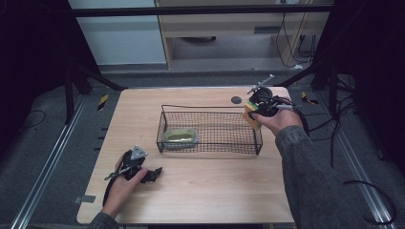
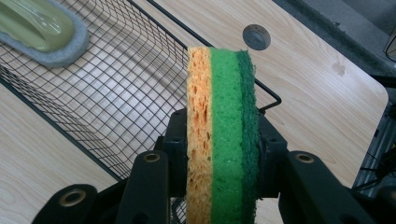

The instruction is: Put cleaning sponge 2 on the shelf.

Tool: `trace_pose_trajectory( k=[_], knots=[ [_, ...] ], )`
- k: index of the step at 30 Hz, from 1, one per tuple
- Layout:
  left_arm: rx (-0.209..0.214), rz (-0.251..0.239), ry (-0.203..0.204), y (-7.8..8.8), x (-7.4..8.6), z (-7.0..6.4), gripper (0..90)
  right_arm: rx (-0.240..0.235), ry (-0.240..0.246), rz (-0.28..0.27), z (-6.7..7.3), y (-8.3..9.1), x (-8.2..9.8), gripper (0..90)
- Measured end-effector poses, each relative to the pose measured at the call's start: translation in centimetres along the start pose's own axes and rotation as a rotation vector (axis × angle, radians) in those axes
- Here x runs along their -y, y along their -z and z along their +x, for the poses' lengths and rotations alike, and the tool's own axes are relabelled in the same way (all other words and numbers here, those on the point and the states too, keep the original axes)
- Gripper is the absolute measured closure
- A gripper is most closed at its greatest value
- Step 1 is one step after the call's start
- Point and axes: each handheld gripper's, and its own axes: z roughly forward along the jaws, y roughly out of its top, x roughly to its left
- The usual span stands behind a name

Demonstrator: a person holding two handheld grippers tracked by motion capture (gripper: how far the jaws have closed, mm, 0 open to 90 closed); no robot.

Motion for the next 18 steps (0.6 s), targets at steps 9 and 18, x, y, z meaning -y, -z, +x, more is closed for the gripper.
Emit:
trace_pose_trajectory(
  k=[9, 18],
  knots=[
    [-0.002, 0.001, -0.001, 0.0, 0.0, 0.0, 0.0, 0.004, -0.006, -0.006, -0.4, -0.6, 0.1, 64.8],
    [0.000, 0.000, 0.000, 0.0, 0.0, 0.0, 0.0, 0.002, 0.012, 0.014, 0.1, -1.9, 0.1, 64.8]
  ],
)
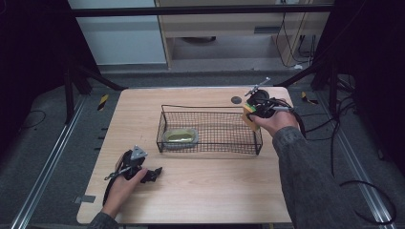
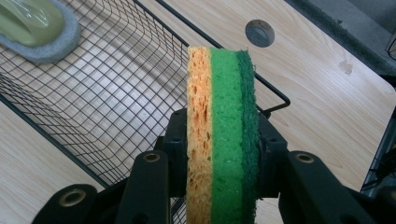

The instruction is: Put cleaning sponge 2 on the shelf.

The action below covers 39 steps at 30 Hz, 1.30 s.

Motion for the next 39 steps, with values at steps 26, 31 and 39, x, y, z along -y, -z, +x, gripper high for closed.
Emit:
trace_pose_trajectory(
  k=[26, 31, 39],
  knots=[
    [0.000, 0.000, -0.001, 0.0, 0.0, 0.0, 0.0, 0.005, 0.015, 0.049, 0.3, -3.2, 0.4, 64.8],
    [0.000, 0.000, -0.001, 0.0, 0.0, 0.0, 0.0, 0.004, 0.011, 0.064, 0.2, -3.8, 0.7, 64.8],
    [0.000, 0.001, -0.003, 0.0, 0.0, 0.0, 0.0, -0.001, 0.005, 0.071, 0.2, -5.1, 1.1, 64.8]
  ],
)
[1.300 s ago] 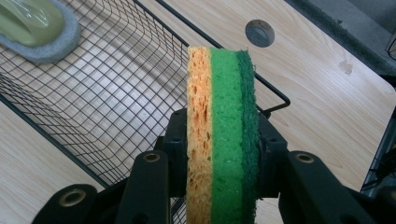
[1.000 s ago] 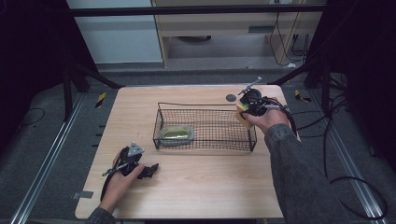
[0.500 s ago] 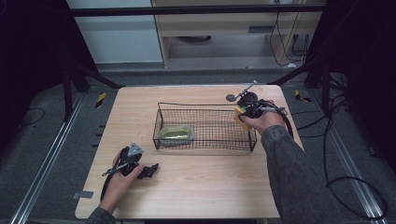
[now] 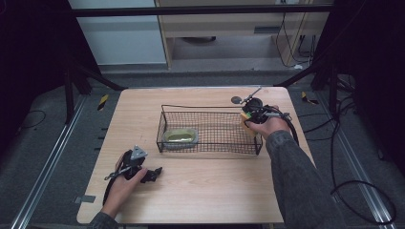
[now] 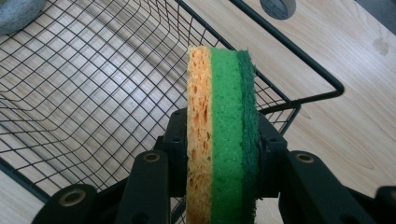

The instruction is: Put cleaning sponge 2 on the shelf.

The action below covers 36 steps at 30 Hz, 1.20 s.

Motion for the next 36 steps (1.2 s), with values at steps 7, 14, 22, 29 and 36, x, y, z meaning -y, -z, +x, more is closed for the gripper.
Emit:
trace_pose_trajectory(
  k=[7, 14, 22, 29, 36],
  knots=[
    [0.001, 0.000, -0.001, 0.0, 0.0, 0.0, 0.0, -0.002, 0.001, 0.017, 0.0, -1.5, 0.1, 64.8],
    [0.002, 0.000, -0.001, 0.0, 0.0, 0.0, 0.0, 0.004, -0.004, 0.020, 0.0, -2.1, 0.1, 64.8],
    [0.002, 0.000, 0.000, 0.0, 0.0, 0.0, 0.0, 0.015, 0.001, 0.025, 0.0, -2.6, 0.0, 64.6],
    [0.002, 0.000, 0.000, 0.0, 0.0, 0.0, 0.0, 0.020, 0.006, 0.019, 0.3, -3.0, -0.1, 64.6],
    [0.002, 0.000, -0.001, 0.0, 0.0, 0.0, 0.0, 0.024, 0.003, 0.016, 0.3, -3.3, -0.4, 64.5]
  ],
)
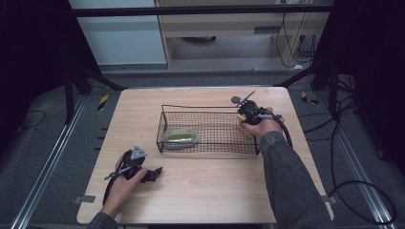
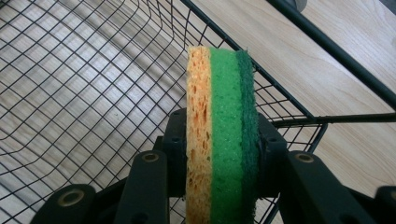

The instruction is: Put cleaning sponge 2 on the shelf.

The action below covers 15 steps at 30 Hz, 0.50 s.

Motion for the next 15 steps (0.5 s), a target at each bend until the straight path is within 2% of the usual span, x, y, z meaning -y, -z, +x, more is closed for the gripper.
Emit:
trace_pose_trajectory(
  k=[7, 15],
  knots=[
    [0.001, 0.000, -0.001, 0.00, 0.00, 0.01, 0.0, 0.000, 0.004, 0.007, 0.16, -0.32, -0.04, 63.7],
    [0.000, 0.002, -0.002, 0.02, -0.01, 0.02, 0.0, -0.011, -0.009, 0.005, 0.28, -0.05, -0.05, 57.1]
  ],
)
